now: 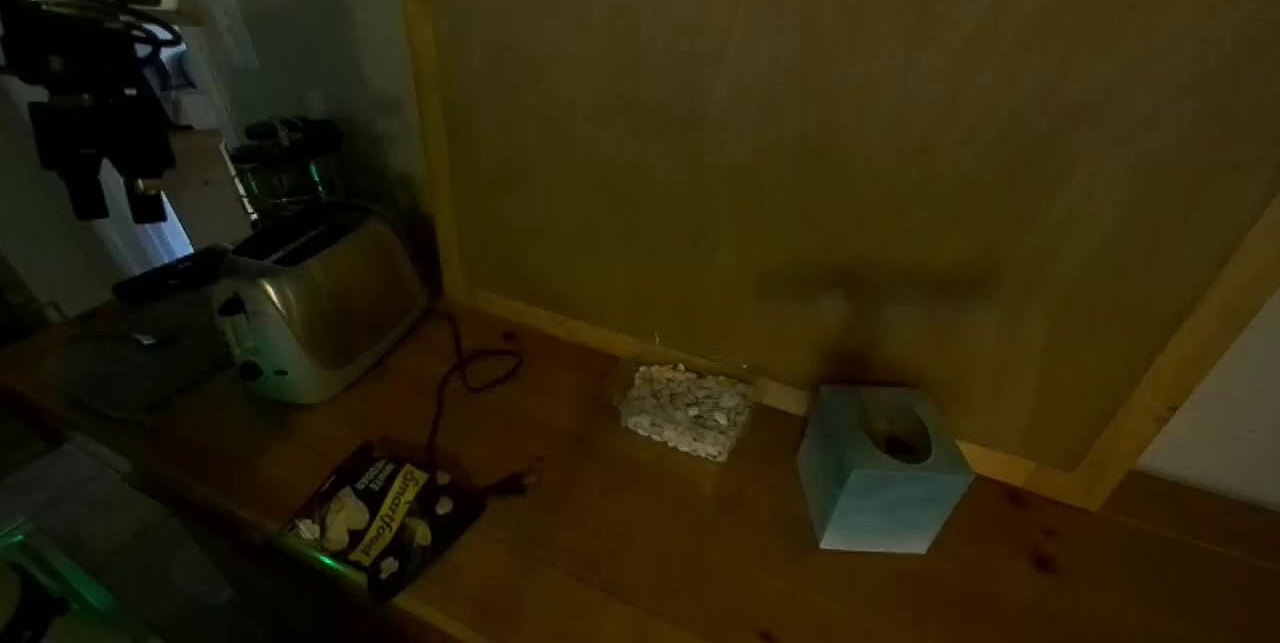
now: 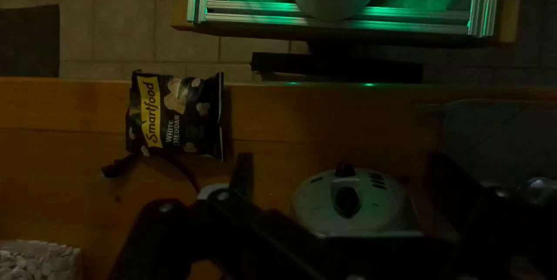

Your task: Push the lever on the toaster downwards.

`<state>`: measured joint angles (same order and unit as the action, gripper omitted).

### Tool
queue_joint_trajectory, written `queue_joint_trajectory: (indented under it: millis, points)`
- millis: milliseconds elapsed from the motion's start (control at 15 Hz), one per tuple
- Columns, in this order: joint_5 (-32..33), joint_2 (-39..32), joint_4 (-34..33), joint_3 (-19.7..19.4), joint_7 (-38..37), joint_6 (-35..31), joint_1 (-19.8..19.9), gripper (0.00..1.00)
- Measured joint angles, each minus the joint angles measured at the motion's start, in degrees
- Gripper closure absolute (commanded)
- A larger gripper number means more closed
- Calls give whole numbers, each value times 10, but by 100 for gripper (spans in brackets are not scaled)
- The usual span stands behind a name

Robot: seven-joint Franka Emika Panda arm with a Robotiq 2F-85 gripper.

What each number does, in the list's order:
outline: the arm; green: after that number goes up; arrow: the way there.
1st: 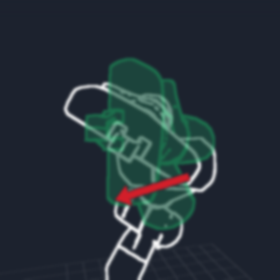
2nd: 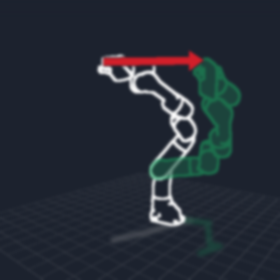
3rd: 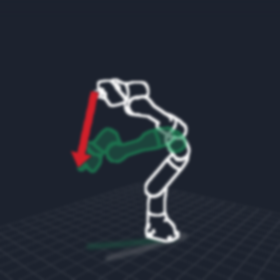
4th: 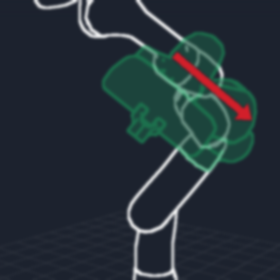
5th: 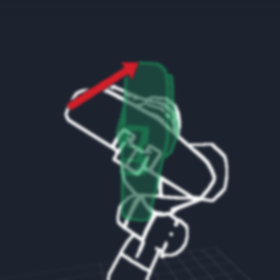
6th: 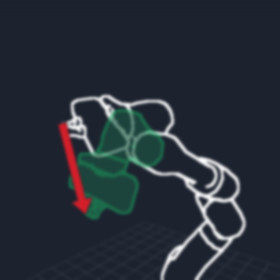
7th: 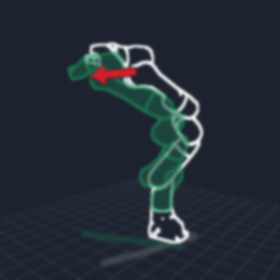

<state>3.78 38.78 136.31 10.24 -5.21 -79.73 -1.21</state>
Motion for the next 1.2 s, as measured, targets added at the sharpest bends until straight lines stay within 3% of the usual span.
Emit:
queue_joint_trajectory:
  millis: [733, 1000, 1200]
  points:
    - [1, 0, 2, -2, 0, -6, -3, 0]
    - [34, 9, 31, -3, 9, -73, -20, 0]
    - [54, 48, 94, -7, 11, -143, -33, 0]
